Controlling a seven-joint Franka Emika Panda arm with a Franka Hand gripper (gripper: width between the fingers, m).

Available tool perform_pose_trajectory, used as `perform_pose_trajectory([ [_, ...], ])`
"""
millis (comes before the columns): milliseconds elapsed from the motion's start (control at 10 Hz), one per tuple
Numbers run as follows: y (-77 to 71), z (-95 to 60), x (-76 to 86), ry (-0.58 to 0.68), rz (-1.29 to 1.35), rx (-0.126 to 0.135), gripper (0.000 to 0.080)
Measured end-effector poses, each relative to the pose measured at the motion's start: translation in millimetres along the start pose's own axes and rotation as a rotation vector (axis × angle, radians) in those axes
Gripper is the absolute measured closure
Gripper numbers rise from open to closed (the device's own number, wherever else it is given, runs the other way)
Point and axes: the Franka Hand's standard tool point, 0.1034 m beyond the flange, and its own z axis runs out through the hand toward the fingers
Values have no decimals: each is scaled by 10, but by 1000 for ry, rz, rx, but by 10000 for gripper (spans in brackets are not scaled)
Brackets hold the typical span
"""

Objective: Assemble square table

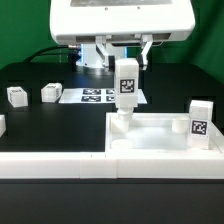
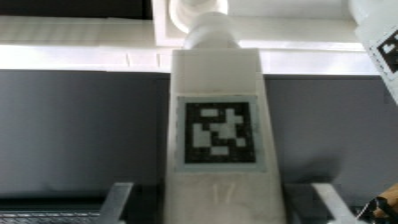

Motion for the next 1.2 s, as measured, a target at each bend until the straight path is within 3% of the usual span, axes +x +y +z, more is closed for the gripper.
perform_pose_trajectory([
  [200, 112, 50, -49, 2, 11, -15, 509],
  [400, 24, 137, -126, 16, 11, -20, 509],
  [800, 39, 218, -205, 4, 15, -22, 509],
  [1200, 60, 294, -153, 11, 20, -23, 509],
])
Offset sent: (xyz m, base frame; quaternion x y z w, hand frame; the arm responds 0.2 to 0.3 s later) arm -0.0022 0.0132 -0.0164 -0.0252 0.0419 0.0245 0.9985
